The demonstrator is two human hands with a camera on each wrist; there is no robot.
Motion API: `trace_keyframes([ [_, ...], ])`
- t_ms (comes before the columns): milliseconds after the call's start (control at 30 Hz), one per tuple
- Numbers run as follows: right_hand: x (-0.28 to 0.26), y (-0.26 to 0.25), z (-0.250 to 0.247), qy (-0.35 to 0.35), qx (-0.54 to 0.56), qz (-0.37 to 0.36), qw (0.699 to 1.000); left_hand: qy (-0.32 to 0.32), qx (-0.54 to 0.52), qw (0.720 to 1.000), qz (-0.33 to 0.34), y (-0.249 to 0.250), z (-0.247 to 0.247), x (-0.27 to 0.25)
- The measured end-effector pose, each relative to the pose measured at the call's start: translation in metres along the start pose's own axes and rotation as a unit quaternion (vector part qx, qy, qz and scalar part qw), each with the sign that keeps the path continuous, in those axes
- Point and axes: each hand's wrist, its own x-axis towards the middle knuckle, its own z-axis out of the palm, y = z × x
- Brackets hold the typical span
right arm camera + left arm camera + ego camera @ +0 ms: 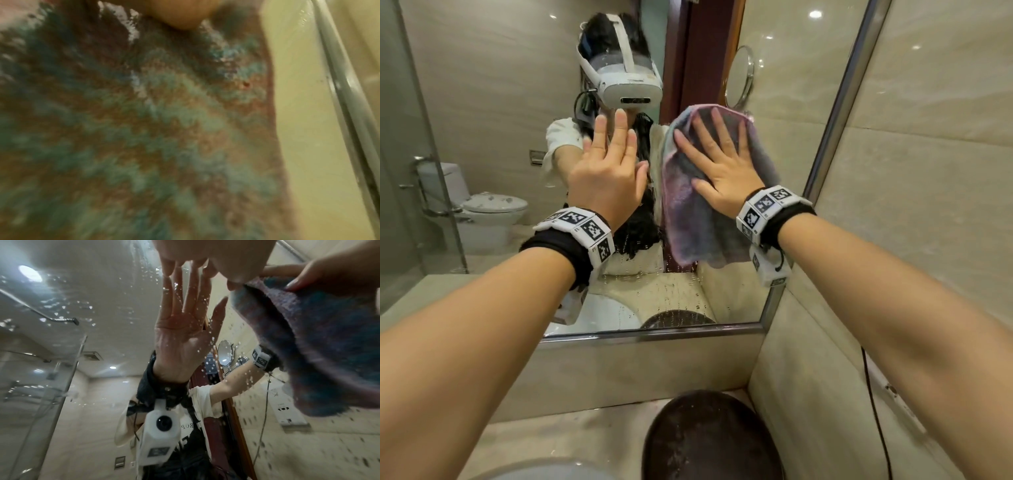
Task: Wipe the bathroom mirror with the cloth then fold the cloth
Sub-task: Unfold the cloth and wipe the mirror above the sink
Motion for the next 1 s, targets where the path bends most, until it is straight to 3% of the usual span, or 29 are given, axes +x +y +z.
trace_keyframes([
  [167,-0.006,-0.004,0.002,0.132,0.095,0.006,0.987,-0.003,0.010,1.000,0.010,-0.002,0.002,0.000],
  [333,0.014,-0.027,0.006,0.226,0.126,0.163,0.952,-0.005,0.022,1.000,0.016,-0.004,0.002,0.001],
  [433,0.027,-0.035,0.012,0.202,0.086,0.258,0.941,-0.004,0.022,0.999,0.024,-0.005,0.003,-0.001],
  [500,0.028,-0.039,0.017,0.164,0.027,0.281,0.945,0.003,0.023,0.999,0.028,-0.005,0.003,-0.001],
  [633,0.013,-0.036,0.031,0.096,-0.003,0.173,0.980,0.013,0.023,0.999,0.020,-0.004,0.004,-0.003],
  [733,0.004,-0.018,0.029,0.088,-0.016,0.123,0.988,0.003,0.003,1.000,0.015,-0.004,0.005,-0.004],
  [800,-0.002,0.000,0.028,0.100,0.004,0.162,0.982,-0.007,-0.006,1.000,0.014,-0.005,0.006,-0.004],
  [900,-0.022,0.030,0.038,0.137,0.033,0.289,0.947,-0.012,-0.003,1.000,0.007,-0.006,0.006,-0.005],
  [1000,-0.047,0.037,0.058,0.122,0.030,0.337,0.933,-0.012,0.005,1.000,0.009,-0.004,0.007,-0.006],
])
